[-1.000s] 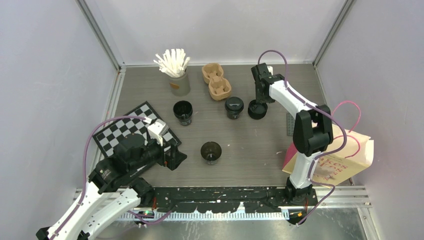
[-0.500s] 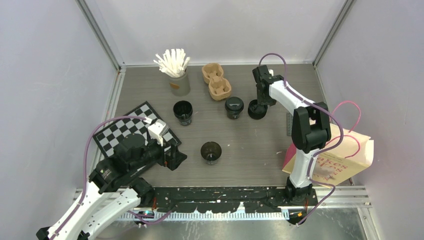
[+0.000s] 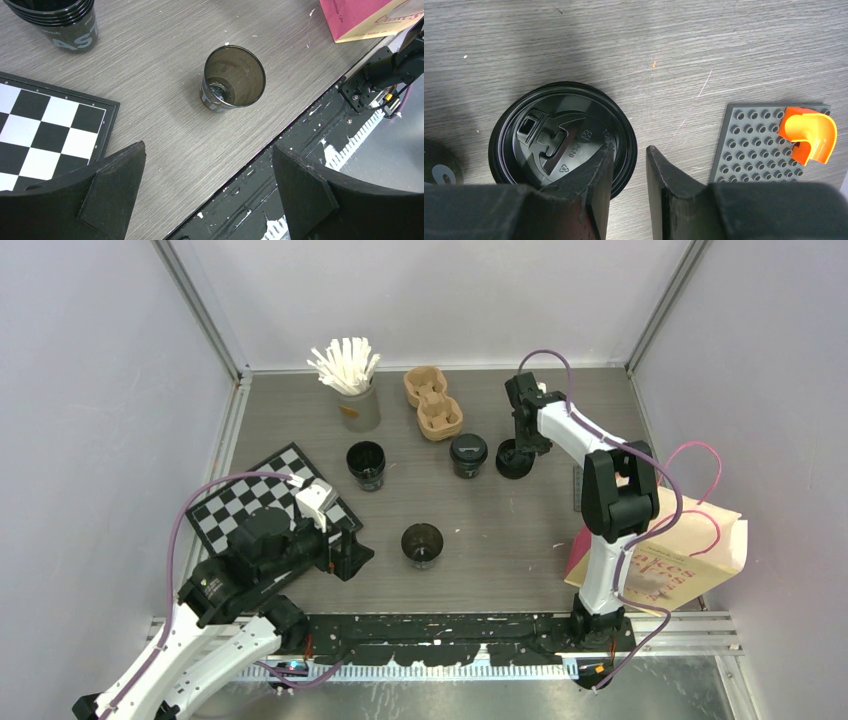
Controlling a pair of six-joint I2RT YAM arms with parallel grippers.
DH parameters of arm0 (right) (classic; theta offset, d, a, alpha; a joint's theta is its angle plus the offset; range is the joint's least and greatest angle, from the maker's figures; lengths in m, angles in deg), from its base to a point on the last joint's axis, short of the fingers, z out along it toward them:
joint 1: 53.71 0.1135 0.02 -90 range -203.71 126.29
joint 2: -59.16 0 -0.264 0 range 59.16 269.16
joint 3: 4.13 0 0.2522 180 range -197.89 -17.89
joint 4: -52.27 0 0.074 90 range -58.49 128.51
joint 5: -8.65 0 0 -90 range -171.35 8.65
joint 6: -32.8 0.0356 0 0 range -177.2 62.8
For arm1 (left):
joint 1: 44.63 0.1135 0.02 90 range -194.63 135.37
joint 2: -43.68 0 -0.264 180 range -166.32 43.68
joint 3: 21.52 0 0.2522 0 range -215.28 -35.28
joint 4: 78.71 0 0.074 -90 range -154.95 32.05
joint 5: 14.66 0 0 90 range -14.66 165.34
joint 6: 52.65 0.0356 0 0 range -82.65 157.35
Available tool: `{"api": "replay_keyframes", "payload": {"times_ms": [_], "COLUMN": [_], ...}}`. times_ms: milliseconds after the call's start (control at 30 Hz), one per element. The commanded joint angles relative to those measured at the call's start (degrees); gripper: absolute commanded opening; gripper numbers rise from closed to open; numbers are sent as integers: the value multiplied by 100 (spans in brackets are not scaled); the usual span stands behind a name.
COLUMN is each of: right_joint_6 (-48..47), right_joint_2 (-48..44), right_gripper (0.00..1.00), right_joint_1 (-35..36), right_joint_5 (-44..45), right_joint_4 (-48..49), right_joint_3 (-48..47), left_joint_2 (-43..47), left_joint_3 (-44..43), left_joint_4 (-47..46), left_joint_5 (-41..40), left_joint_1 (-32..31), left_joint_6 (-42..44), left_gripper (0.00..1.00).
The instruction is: Pack the takeout coffee
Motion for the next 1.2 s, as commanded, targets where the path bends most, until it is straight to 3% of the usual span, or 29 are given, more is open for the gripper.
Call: {"api": "replay_keyframes", "payload": {"times_ms": [0,200,533,767,1000,1167], "right_joint_6": [-29,-39,-65,-134,-183,-168], "right_joint_2": [45,99,110,91,83,26], "right_gripper": [35,33,22,26,9,12], "right_joint_1": [-40,-49,-61,-60,-59,-54], "right_joint_5": [-34,-21,30,214,162,276], "right_joint_4": [57,69,54,-71,-104,-207], "right_joint_3": [-74,-93,-122,-203,-234,-296], "left_joint_2": [15,11,-7,-22,-30,-40], "left_joint_3": [2,2,2,2,2,2], "left_joint_4": [-164,-164,-165,-171,-169,-173], "left_joint_5": [13,12,22,39,48,48], "left_joint_1": [-12,-12,-12,-12,-12,-12], "left_joint_6": [116,112,113,115,115,121], "left_gripper": [100,100,100,100,100,100]}}
